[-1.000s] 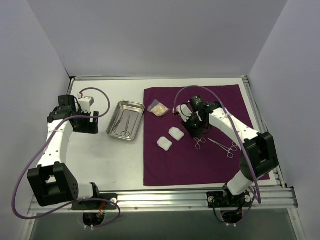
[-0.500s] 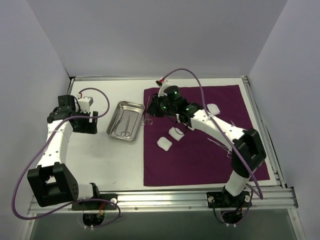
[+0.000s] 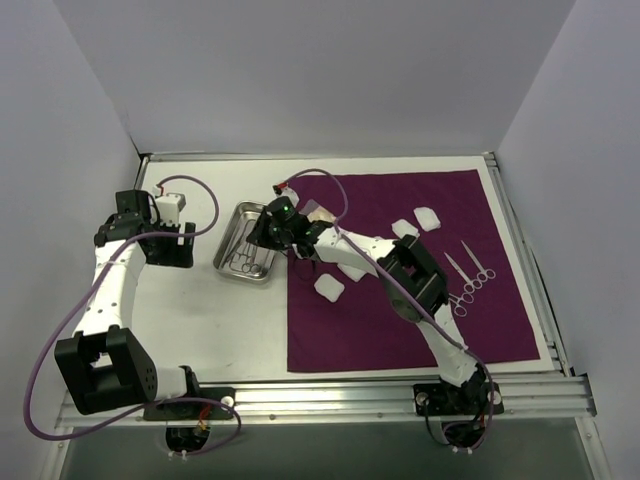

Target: Prepare the surgical pack

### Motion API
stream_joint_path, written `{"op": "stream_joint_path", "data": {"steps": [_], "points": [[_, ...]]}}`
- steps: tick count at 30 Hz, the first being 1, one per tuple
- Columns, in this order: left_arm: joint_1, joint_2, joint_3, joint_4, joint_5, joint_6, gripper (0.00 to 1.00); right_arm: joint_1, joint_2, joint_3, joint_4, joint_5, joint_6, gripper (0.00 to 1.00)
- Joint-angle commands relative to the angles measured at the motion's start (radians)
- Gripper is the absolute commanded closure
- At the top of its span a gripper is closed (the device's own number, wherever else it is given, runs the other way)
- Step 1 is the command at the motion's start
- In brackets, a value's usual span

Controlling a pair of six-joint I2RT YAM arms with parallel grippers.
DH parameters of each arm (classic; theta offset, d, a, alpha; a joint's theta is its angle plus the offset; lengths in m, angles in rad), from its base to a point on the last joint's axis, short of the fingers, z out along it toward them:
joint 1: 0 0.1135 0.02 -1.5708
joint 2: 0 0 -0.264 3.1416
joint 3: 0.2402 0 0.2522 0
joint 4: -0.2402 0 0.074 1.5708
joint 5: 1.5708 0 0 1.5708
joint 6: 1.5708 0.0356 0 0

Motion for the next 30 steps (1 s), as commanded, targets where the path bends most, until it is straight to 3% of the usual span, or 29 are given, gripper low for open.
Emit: {"op": "stream_joint_path", "data": {"steps": [1, 10, 15, 23, 26, 30], "points": [[0.008, -0.028, -0.005, 0.037, 0.001, 0.000, 0.14, -0.011, 0.001, 0.083, -0.037, 0.079, 0.047, 1.00], [0.008, -0.017, -0.005, 0.040, 0.008, 0.003, 0.14, -0.013, 0.085, 0.201, -0.230, 0.096, 0.012, 1.00], [0.008, -0.015, -0.005, 0.040, 0.008, 0.003, 0.14, -0.008, 0.116, 0.219, -0.256, 0.005, 0.047, 1.00], [0.008, -0.017, -0.005, 0.037, 0.010, 0.001, 0.14, -0.005, 0.116, 0.196, -0.315, 0.013, 0.058, 0.99], [0.008, -0.018, -0.005, 0.039, 0.010, 0.003, 0.14, -0.003, 0.130, 0.230, -0.341, 0.011, 0.055, 0.83], [0.008, -0.018, -0.005, 0.037, 0.010, 0.003, 0.14, -0.003, 0.125, 0.239, -0.359, 0.019, 0.059, 0.72]]}}
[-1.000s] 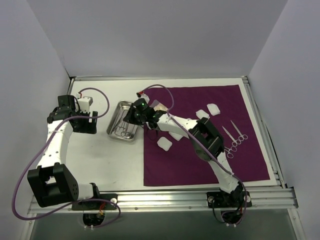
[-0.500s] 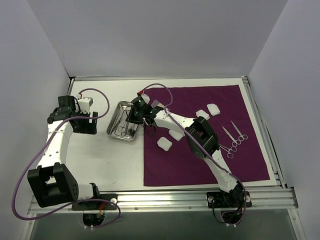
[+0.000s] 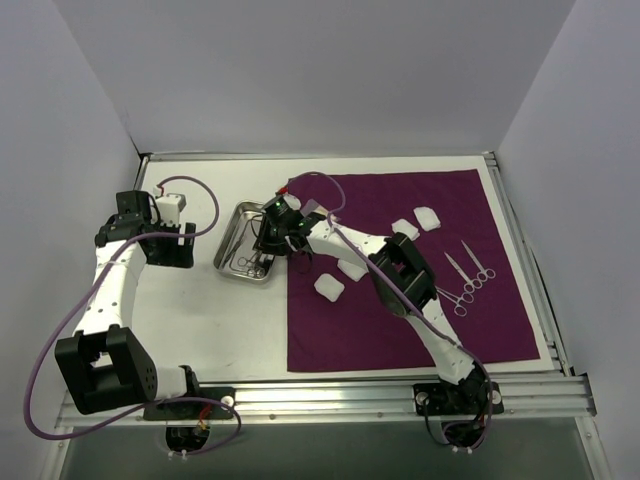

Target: Prepare the surgical pack

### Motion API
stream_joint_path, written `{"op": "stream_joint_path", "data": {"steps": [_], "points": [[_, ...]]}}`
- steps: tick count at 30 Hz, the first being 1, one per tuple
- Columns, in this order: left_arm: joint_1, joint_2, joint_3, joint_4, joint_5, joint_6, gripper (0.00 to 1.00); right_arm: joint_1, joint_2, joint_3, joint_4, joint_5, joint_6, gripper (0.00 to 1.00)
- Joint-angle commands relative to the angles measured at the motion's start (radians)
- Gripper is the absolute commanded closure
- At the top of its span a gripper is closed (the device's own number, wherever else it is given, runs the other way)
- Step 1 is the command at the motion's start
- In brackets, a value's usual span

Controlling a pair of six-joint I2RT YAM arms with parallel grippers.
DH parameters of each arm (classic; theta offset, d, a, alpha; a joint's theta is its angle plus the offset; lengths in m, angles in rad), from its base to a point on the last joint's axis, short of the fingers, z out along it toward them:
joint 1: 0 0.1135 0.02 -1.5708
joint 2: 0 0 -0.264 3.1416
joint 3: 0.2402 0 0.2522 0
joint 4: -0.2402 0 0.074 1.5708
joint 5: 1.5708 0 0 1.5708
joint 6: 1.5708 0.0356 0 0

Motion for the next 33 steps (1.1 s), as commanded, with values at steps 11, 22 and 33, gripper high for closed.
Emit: {"op": "stream_joint_path", "data": {"steps": [11, 22, 33], "points": [[0.008, -0.018, 0.008, 0.025, 0.011, 0.004, 0.14, 0.032, -0.077, 0.186, -0.086, 0.066, -0.140, 0.67], [0.008, -0.015, 0.020, 0.025, 0.011, 0.003, 0.14, -0.009, -0.585, -0.018, -0.286, 0.486, -1.128, 0.42], [0.008, -0.002, 0.040, 0.006, 0.040, 0.007, 0.14, -0.469, -0.715, -0.534, -0.566, 0.277, -1.434, 0.44]]}}
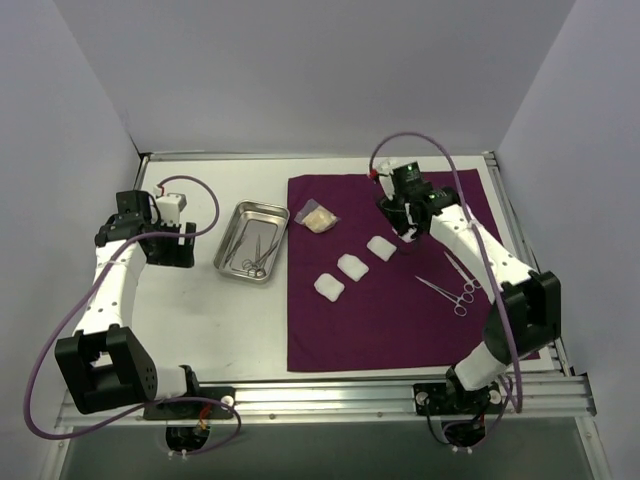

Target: Prepare the surgical pack

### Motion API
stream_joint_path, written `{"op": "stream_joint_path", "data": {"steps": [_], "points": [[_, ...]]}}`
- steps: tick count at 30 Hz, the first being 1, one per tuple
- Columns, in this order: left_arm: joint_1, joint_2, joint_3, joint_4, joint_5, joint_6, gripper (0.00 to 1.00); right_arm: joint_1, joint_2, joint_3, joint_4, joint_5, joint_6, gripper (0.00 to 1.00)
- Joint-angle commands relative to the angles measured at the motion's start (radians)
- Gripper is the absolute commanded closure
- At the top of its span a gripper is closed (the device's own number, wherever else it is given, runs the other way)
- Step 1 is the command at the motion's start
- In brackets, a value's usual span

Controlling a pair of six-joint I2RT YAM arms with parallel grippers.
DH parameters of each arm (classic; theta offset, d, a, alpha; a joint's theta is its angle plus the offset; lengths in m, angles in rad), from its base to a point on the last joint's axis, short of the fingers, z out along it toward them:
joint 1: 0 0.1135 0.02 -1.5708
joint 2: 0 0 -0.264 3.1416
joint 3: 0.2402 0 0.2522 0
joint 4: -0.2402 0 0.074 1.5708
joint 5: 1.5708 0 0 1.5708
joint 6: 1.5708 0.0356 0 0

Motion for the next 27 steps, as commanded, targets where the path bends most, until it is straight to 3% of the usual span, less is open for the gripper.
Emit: {"op": "stream_joint_path", "data": {"steps": [1, 15, 27], "points": [[0.008, 0.000, 0.043, 0.005, 0.033, 0.007, 0.14, -0.105, 0.080, -0.176, -0.196, -0.088, -0.180, 0.45], [0.008, 0.035, 0.037, 0.000, 0.055, 0.010, 0.15, -0.224, 0.002, -0.471, -0.144, -0.240, -0.319, 0.41], [0.008, 0.047, 0.038, -0.006, 0.058, 0.011, 0.16, -0.351, 0.020, -0.505, -0.165, -0.338, -0.375, 0.40]]}}
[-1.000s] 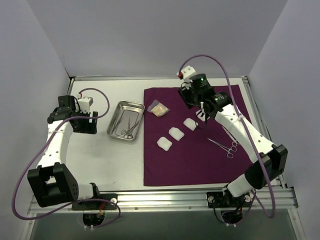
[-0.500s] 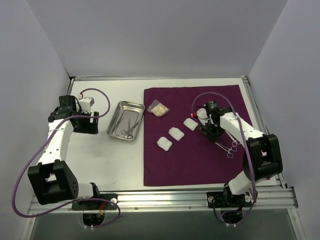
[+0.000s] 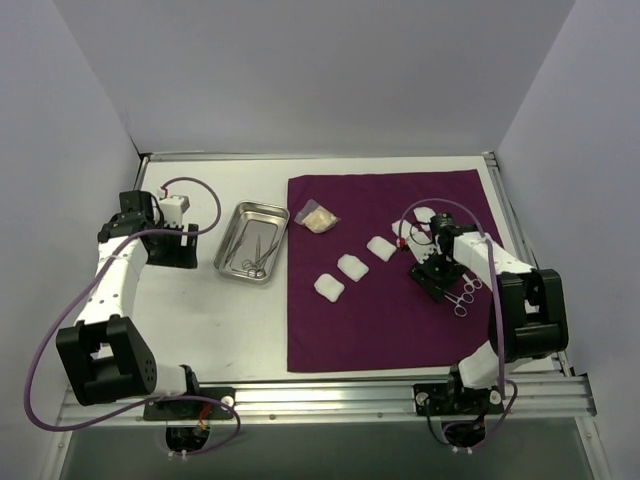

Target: Prepare the surgical pack

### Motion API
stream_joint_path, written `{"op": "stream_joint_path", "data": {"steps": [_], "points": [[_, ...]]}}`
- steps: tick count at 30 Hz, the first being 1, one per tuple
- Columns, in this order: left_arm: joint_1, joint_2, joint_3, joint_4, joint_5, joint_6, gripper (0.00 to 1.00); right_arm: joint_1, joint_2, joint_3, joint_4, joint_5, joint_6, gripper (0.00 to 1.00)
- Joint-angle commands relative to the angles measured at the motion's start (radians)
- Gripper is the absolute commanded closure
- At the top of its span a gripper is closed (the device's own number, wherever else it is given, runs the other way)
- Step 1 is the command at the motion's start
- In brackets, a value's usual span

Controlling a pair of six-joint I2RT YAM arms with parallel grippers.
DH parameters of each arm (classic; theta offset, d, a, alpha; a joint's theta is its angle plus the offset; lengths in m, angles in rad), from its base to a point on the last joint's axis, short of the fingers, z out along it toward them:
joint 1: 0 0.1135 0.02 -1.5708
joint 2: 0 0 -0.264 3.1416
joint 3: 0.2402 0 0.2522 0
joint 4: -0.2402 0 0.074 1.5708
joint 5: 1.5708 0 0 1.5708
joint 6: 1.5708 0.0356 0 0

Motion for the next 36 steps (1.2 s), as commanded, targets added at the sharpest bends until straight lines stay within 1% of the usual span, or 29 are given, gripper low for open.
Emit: {"op": "stream_joint_path", "data": {"steps": [1, 4, 9, 18, 21, 22, 24, 28, 30, 33, 36], "points": [[0.008, 0.007, 0.035, -0.003, 0.023, 0.011, 0.16, -0.024, 0.014, 0.003, -0.051, -0.034, -0.039, 0.41], [0.008, 0.006, 0.039, -0.004, 0.021, 0.011, 0.17, -0.027, 0.055, 0.026, -0.071, -0.046, -0.059, 0.43], [0.008, 0.006, 0.038, -0.006, 0.016, 0.011, 0.17, -0.033, 0.111, 0.046, -0.046, -0.022, -0.066, 0.44], [0.008, 0.004, 0.040, -0.010, 0.015, 0.008, 0.17, -0.045, 0.183, 0.089, -0.072, -0.052, -0.098, 0.46], [0.008, 0.003, 0.038, -0.009, 0.012, 0.008, 0.17, -0.042, 0.192, 0.062, -0.076, -0.055, -0.129, 0.60], [0.008, 0.001, 0.036, -0.007, 0.012, 0.008, 0.17, -0.042, 0.189, 0.057, -0.068, -0.048, -0.129, 0.70], [0.008, 0.002, 0.036, -0.006, 0.012, 0.008, 0.17, -0.036, 0.178, 0.051, -0.056, -0.022, -0.129, 0.79], [0.008, 0.003, 0.036, -0.001, 0.013, 0.007, 0.17, -0.012, 0.160, 0.046, -0.046, 0.018, -0.143, 0.87], [0.008, 0.001, 0.035, -0.001, 0.013, 0.007, 0.17, 0.037, 0.157, 0.040, -0.031, 0.035, -0.137, 0.90], [0.008, -0.004, 0.032, -0.001, 0.013, 0.008, 0.17, 0.094, 0.161, 0.023, -0.023, 0.053, -0.135, 1.00], [0.008, -0.007, 0.030, -0.003, 0.013, 0.010, 0.17, 0.128, 0.166, 0.031, -0.037, 0.049, -0.140, 1.00]]}}
